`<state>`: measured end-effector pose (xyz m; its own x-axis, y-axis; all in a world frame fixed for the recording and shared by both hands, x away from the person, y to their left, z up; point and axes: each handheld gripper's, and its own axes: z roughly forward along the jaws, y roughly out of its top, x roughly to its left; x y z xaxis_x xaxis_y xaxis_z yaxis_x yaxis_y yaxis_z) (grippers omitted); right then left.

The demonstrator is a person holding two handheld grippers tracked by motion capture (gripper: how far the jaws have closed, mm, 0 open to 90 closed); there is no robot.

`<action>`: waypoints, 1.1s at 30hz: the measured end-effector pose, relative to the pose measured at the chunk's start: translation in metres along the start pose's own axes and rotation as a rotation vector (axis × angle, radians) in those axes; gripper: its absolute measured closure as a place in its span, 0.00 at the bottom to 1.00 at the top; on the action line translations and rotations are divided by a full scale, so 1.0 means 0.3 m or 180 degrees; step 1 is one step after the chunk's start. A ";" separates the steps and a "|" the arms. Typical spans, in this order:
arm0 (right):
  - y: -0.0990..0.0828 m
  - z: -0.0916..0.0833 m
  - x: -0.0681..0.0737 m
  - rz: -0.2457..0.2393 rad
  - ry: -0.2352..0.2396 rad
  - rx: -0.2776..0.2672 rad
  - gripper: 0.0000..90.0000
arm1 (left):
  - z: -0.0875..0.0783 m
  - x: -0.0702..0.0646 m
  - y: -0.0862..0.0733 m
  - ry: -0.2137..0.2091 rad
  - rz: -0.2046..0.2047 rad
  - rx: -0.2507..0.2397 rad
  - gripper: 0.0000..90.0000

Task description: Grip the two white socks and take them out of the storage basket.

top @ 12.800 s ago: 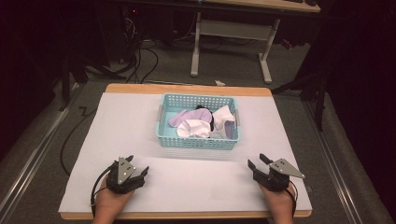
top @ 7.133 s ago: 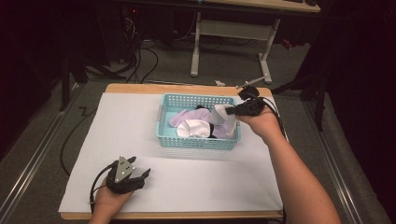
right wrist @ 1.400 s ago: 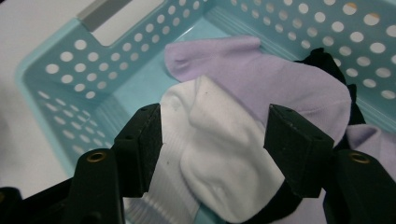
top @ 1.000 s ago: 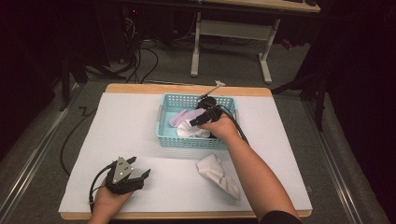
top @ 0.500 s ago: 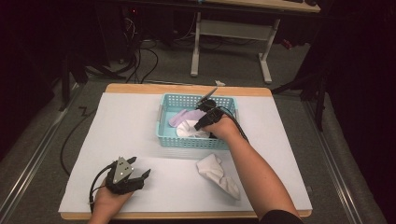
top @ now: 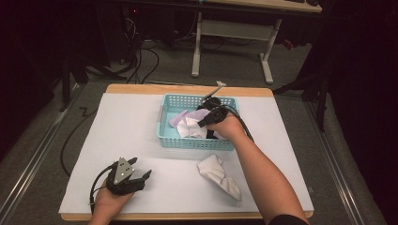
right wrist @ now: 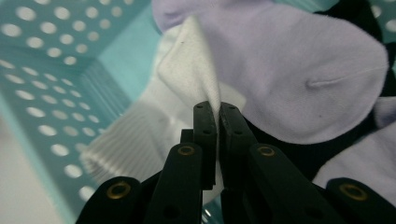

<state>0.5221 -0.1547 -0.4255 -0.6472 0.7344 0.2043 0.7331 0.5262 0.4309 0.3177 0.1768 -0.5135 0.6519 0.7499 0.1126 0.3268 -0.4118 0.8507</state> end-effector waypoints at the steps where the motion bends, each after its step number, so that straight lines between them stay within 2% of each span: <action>1: 0.000 0.000 0.000 0.0000 0.0000 0.0000 0.97 | 0.000 0.000 0.000 0.0000 -0.0001 0.0001 0.34; 4: -0.007 -0.052 0.007 -0.0040 0.0055 -0.0112 0.97 | 0.001 0.000 0.000 0.0002 0.0003 0.0008 0.34; 6: -0.014 -0.086 0.008 -0.0023 0.0075 -0.0197 0.97 | 0.000 0.000 0.000 0.0006 0.0013 0.0012 0.34; 7: -0.017 -0.102 0.011 0.0043 0.0094 -0.0233 0.97 | 0.000 0.000 0.000 0.0007 0.0016 0.0012 0.34; 9: -0.026 -0.144 0.009 0.0045 0.0086 -0.0318 0.97 | 0.000 0.000 0.000 0.0008 0.0012 0.0014 0.34; 12: -0.031 -0.173 0.003 0.0030 0.0088 -0.0371 0.97 | 0.002 -0.001 0.000 0.0016 0.0009 0.0003 0.34; 13: -0.034 -0.204 0.001 0.0045 0.0082 -0.0424 0.97 | 0.001 0.000 0.000 0.0011 0.0014 0.0016 0.34; 16: -0.037 -0.237 -0.001 0.0042 0.0084 -0.0486 0.97 | 0.001 -0.001 0.001 0.0013 0.0013 0.0014 0.34; 19: -0.038 -0.289 0.002 0.0020 0.0050 -0.0566 0.97 | 0.002 -0.001 0.001 0.0012 0.0009 0.0013 0.34; 20: -0.038 -0.322 0.004 0.0004 0.0036 -0.0632 0.97 | 0.002 -0.001 0.001 0.0013 0.0010 0.0013 0.34; 21: -0.038 -0.322 0.004 0.0004 0.0036 -0.0632 0.97 | 0.001 0.000 0.001 0.0011 0.0017 0.0022 0.34; 22: -0.038 -0.352 0.008 0.0003 0.0020 -0.0666 0.97 | 0.001 -0.001 0.001 0.0013 0.0015 0.0018 0.34; 29: -0.040 -0.441 0.018 -0.0001 -0.0014 -0.0770 0.97 | 0.001 -0.001 0.001 0.0011 0.0018 0.0021 0.34; 33: -0.042 -0.472 0.024 -0.0012 -0.0005 -0.0808 0.97 | 0.001 -0.001 0.001 0.0012 0.0016 0.0021 0.34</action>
<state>0.4785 -0.2166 -0.3051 -0.6493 0.7334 0.2012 0.6546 0.4044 0.6387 0.3180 0.1764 -0.5135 0.6511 0.7496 0.1187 0.3280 -0.4190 0.8467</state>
